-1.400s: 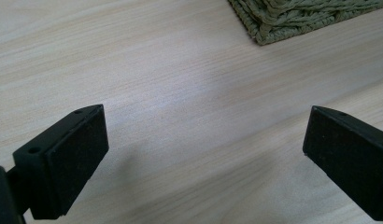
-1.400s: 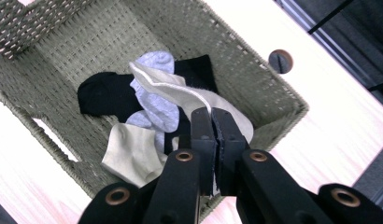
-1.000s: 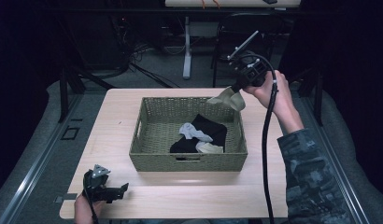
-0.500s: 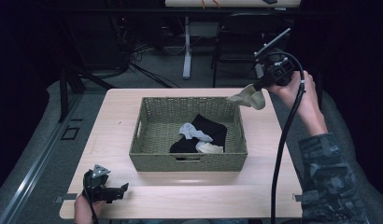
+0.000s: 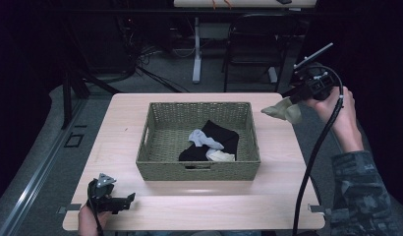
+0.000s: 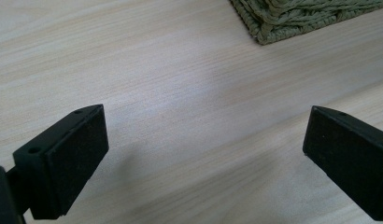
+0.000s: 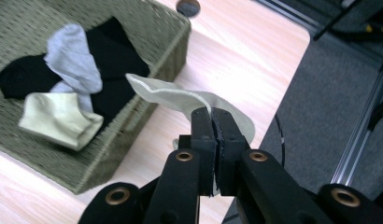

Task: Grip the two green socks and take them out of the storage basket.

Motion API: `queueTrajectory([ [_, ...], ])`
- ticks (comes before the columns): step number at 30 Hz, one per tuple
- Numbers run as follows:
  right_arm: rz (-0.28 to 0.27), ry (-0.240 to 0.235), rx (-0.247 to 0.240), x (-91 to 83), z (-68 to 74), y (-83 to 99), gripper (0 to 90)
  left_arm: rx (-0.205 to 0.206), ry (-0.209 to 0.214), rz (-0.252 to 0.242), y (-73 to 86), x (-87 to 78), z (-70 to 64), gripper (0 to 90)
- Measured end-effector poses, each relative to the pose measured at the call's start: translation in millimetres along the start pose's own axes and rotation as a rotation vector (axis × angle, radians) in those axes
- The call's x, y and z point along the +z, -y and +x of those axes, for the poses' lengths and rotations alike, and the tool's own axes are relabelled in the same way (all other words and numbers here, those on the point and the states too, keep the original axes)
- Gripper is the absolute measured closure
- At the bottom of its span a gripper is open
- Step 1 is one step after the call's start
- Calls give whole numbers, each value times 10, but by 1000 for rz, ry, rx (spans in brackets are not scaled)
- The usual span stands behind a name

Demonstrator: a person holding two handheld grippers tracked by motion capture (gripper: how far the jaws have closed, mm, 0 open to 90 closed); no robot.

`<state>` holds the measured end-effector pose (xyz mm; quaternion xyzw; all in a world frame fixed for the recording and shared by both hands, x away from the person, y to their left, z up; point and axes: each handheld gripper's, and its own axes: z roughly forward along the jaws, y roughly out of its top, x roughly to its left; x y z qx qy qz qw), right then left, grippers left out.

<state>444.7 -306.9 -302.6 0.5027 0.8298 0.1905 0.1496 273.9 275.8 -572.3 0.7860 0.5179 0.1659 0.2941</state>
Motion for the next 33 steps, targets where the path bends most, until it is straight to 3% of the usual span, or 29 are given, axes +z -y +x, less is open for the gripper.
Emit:
queueTrajectory([
  [9, 67, 5, 57, 360, -200, 269, 887, 0, -2, 2, -1, 2, -1, 1],
  [14, 108, 11, 64, 664, -206, 416, 887, 0, -3, 2, 0, 2, 0, 1],
  [21, 142, 2, 78, 960, -206, 538, 887, -1, -4, 3, 0, 2, 0, 1],
  [27, 162, -20, 98, 1201, -194, 629, 887, 1, -2, 2, 0, 1, -2, 1],
  [33, 218, -54, 99, 1455, -209, 701, 884, -1, -3, 1, 1, 1, 0, 1],
])
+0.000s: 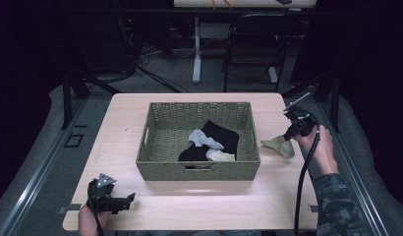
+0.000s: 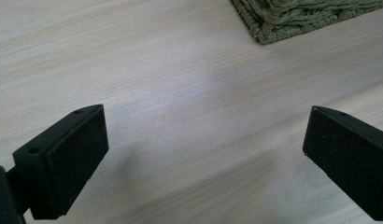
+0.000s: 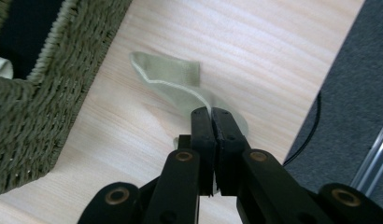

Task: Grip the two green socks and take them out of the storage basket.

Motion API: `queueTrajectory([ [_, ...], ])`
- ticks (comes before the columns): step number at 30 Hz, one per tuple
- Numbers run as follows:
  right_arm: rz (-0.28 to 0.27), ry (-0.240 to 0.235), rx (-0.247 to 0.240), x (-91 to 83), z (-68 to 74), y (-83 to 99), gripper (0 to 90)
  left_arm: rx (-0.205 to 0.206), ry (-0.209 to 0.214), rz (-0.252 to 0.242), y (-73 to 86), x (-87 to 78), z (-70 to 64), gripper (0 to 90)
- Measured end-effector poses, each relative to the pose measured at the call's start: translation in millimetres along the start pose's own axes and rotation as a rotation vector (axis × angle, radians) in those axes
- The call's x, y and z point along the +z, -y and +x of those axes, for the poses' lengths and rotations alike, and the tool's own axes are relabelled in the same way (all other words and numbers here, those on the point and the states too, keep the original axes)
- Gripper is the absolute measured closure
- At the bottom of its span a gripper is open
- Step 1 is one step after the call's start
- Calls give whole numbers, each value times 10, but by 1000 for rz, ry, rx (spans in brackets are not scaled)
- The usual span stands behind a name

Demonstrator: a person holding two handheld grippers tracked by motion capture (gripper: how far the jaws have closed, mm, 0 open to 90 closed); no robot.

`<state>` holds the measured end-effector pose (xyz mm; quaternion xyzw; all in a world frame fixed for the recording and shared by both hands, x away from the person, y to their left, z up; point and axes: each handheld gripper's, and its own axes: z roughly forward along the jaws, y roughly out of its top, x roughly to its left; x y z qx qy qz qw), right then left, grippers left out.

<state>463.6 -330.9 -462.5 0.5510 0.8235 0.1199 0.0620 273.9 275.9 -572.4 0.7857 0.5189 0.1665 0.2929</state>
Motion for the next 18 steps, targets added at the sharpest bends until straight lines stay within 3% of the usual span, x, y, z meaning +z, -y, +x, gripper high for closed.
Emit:
queueTrajectory([
  [2, -9, -10, 19, 62, -1, 10, 883, -1, 0, 0, 0, 0, 1, 1],
  [5, 23, -21, 2, 98, -10, 3, 866, 0, 3, 1, 0, 2, 2, 1],
  [7, 9, -20, 14, 96, 11, 7, 847, 0, 3, 0, 0, 2, 2, 1],
  [14, 16, -18, -40, -107, 80, -35, 671, 1, 2, -1, -1, 0, 0, 1],
  [18, -16, -24, -57, -244, 158, -64, 559, 0, 2, 0, -1, 0, 0, 1],
])
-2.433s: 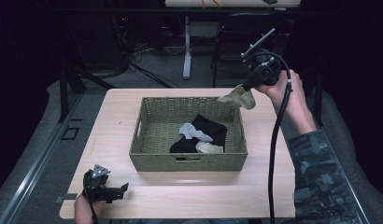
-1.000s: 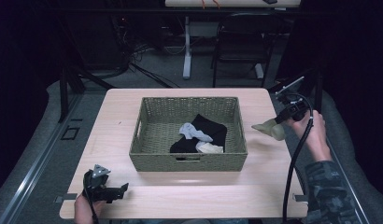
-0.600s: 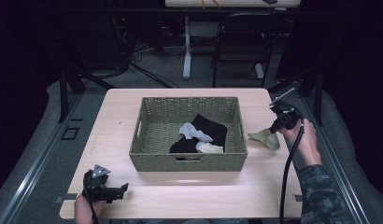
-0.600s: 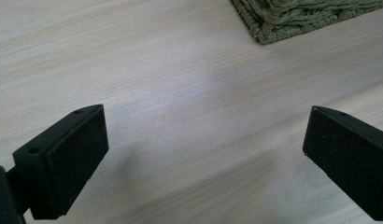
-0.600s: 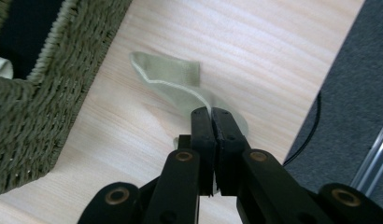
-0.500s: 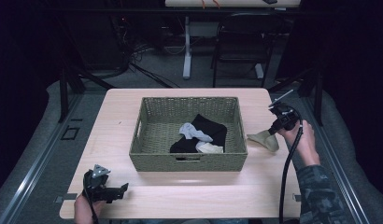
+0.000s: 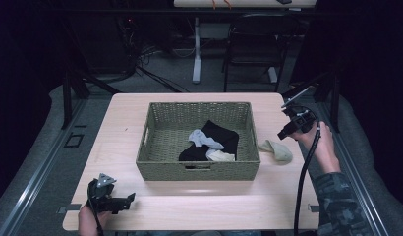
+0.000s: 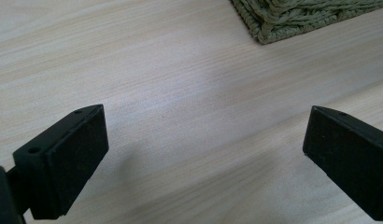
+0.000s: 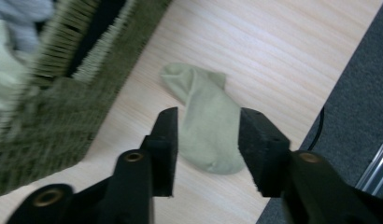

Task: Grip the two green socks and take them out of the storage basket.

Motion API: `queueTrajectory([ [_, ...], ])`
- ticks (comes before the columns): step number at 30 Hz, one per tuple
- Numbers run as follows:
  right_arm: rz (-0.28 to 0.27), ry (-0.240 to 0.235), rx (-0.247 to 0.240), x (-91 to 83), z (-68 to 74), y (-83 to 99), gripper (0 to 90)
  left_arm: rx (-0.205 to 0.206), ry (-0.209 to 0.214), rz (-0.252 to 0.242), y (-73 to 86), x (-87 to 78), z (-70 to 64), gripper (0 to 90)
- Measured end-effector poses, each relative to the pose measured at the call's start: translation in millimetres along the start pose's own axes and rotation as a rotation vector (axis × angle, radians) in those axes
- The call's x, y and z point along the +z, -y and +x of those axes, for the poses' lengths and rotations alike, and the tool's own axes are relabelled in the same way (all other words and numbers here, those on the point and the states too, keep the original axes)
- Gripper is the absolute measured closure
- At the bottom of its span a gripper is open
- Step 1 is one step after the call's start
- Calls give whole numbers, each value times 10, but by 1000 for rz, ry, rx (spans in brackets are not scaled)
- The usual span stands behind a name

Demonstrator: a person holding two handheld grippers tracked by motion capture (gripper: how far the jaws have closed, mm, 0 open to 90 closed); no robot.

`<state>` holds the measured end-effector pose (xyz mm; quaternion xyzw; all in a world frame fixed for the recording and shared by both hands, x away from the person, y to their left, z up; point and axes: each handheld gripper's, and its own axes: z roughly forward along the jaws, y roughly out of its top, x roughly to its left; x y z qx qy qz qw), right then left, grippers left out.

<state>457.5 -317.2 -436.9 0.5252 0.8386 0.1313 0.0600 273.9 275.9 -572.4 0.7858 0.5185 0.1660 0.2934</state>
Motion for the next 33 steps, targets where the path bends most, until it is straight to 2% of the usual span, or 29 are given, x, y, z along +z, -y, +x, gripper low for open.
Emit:
queueTrajectory([
  [2, -24, -9, 0, -52, 51, -19, 510, 0, -1, 1, 0, 1, 0, 1],
  [4, -29, -20, -33, -142, 97, -63, 438, 0, 0, 1, 0, 1, 0, 1],
  [8, -64, -37, -66, -285, 212, -142, 304, 0, 0, 0, 0, 2, 2, 1],
  [9, -76, -41, -83, -339, 278, -182, 253, 0, 0, 0, 0, 2, 1, 1],
  [11, -93, -62, -104, -388, 361, -227, 208, 0, 0, 0, 0, 0, 2, 1],
  [12, -87, -59, -115, -413, 407, -250, 181, 0, 0, 0, 0, 0, 2, 1],
  [13, -105, -61, -127, -419, 457, -270, 162, -1, 0, -1, 1, 1, 2, 1],
  [15, -100, -70, -143, -432, 500, -294, 155, -1, 0, -1, 1, 1, 2, 1],
  [17, -97, -77, -168, -443, 596, -337, 148, 0, 0, -1, 1, 0, 1, 1],
  [18, -94, -86, -199, -444, 686, -380, 140, -1, 1, -2, 1, -1, 1, 1],
  [21, -94, -100, -230, -429, 814, -441, 117, -1, -1, 0, 1, 2, 3, 1],
  [22, -94, -100, -230, -429, 814, -441, 117, -1, -1, 0, 1, 2, 3, 1],
  [23, -101, -106, -255, -406, 889, -477, 111, 0, 1, -1, 2, -3, 1, 1],
  [29, -101, -131, -286, -296, 1110, -567, 79, -5, 1, -8, 4, -1, 3, 1],
  [30, -101, -131, -286, -296, 1110, -567, 79, -5, 1, -8, 4, -1, 3, 1],
  [33, -116, -146, -305, -189, 1233, -593, 77, -5, 2, -10, 6, -5, 2, 1],
])
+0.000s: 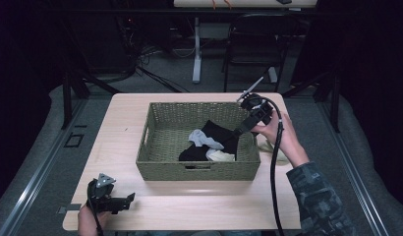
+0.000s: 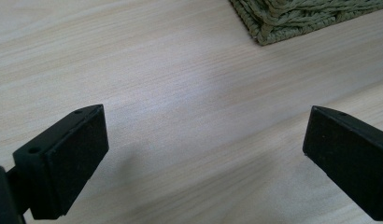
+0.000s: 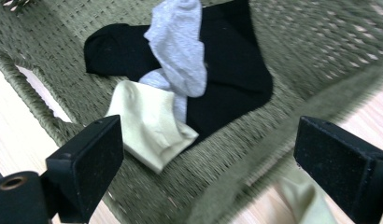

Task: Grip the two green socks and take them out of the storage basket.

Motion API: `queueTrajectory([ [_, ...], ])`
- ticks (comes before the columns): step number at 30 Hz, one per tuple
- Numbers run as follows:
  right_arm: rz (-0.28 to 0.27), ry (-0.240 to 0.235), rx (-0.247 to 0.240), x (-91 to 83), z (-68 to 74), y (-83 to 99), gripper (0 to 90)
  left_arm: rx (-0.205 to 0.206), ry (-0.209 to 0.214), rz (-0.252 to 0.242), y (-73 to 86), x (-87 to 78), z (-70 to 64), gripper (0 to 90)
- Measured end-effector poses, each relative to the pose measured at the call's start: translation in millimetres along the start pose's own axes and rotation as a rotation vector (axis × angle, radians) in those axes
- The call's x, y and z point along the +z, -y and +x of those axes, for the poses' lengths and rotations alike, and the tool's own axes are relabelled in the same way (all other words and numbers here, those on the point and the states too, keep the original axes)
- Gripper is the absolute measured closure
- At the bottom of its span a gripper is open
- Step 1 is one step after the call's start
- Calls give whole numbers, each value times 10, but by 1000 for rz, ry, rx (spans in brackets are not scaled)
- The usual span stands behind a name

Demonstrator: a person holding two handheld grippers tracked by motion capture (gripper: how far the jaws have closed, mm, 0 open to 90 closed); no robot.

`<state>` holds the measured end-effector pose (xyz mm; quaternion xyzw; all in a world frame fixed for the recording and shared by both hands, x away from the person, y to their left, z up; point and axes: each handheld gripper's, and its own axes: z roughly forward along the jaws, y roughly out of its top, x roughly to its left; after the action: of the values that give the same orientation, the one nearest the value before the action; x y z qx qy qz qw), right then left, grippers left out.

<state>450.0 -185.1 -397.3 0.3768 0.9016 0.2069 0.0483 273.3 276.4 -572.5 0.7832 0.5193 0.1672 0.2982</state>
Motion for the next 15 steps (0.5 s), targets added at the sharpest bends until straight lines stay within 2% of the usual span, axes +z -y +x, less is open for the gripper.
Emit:
queueTrajectory([
  [7, 23, -31, -23, 228, 102, -17, 79, 1, 1, 4, -3, 2, -1, 1],
  [9, 40, -46, -34, 346, 143, -21, 83, 0, 0, 2, -2, 3, 0, 1],
  [13, 53, -60, -35, 470, 197, -25, 86, 1, 2, 3, -3, 2, -1, 1],
  [14, 70, -68, -52, 542, 230, -39, 89, 0, 3, 3, -3, 2, -2, 1],
  [15, 70, -68, -52, 542, 230, -39, 89, 0, 3, 3, -3, 2, -2, 1],
])
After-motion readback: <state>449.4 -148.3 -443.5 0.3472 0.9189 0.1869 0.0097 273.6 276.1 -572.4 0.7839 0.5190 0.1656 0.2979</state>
